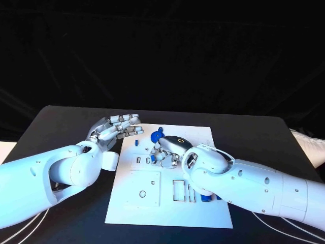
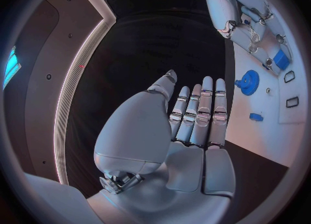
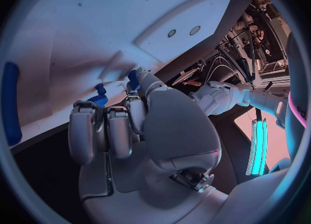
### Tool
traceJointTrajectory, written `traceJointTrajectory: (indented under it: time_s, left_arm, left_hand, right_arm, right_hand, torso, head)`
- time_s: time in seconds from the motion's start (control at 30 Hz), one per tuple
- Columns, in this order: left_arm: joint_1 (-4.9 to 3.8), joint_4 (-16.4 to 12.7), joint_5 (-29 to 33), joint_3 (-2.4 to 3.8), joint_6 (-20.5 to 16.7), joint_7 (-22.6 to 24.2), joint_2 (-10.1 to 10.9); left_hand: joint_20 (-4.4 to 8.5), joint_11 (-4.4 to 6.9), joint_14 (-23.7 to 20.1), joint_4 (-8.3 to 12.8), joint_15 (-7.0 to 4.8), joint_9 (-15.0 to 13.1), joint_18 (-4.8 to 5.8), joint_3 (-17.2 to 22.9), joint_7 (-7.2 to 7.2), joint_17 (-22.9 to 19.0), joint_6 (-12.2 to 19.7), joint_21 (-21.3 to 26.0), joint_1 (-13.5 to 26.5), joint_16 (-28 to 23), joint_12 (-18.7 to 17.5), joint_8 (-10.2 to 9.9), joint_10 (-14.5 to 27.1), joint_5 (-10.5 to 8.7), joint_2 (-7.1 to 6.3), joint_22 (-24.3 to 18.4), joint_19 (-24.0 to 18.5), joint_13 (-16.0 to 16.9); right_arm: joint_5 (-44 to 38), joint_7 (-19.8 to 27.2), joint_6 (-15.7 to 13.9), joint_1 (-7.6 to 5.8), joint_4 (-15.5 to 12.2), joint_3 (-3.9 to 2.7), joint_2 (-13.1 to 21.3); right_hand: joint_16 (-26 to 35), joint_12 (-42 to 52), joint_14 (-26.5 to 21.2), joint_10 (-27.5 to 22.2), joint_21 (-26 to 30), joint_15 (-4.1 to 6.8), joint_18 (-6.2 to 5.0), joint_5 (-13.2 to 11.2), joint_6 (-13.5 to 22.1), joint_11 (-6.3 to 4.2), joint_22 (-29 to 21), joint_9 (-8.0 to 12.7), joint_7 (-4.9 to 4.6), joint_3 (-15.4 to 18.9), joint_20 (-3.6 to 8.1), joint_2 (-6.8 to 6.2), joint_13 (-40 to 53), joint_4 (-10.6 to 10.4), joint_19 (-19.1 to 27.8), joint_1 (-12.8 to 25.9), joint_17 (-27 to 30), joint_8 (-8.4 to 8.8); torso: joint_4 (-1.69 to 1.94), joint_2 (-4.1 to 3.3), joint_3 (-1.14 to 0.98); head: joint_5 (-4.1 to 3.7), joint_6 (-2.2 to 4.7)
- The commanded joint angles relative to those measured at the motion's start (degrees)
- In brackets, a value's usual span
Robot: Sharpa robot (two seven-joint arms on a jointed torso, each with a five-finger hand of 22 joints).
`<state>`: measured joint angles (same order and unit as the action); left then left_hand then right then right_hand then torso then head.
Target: Assemble the parts on the task board
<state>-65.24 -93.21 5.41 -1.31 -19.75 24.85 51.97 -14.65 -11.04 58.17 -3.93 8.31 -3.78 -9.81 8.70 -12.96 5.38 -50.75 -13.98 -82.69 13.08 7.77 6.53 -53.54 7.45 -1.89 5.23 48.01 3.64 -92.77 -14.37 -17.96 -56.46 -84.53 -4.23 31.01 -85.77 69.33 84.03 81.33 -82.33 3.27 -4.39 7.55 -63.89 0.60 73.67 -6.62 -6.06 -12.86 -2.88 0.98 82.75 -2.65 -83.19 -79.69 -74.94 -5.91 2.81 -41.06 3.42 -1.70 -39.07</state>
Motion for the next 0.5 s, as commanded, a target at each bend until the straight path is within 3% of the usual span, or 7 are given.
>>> traceJointTrajectory:
  time_s: [0.03,0.5]
  left_arm:
    - [-0.03,-0.2,0.1,0.04,1.2,0.6,-0.1]
    - [-0.03,-0.3,0.2,0.04,1.3,0.5,-0.2]
  left_hand:
    - [-0.1,-0.09,0.5,0.2,0.03,0.0,-0.71,0.0,-0.99,0.0,0.4,-0.2,-0.1,-0.2,-0.3,-0.3,0.3,-0.22,0.38,-0.1,0.4,0.0]
    - [-0.1,-0.09,0.5,0.2,0.03,0.0,-0.71,0.0,-0.99,0.0,0.4,-0.2,-0.1,-0.2,-0.3,-0.3,0.3,-0.22,0.38,-0.1,0.4,0.0]
  right_arm:
    - [-3.3,-2.1,2.6,0.21,0.1,0.08,-0.3]
    - [-4.3,-3.6,4.2,0.43,0.4,0.27,-0.6]
  right_hand:
    - [0.2,-0.2,4.3,-0.2,0.0,0.24,1.05,0.4,-1.4,-0.12,-0.1,-1.3,0.85,-0.4,0.31,0.03,-6.2,0.1,0.2,0.7,-7.0,-0.58]
    - [0.3,-0.8,4.3,-0.4,0.1,0.14,1.02,0.4,-1.0,0.01,-0.2,-1.2,0.67,-0.3,0.23,-0.85,-6.6,0.0,0.2,1.8,-6.8,-0.29]
  torso:
    - [-0.01,-0.07,-0.07]
    - [-0.07,-0.07,-0.09]
  head:
    - [0.24,-0.27]
    - [0.46,-0.82]
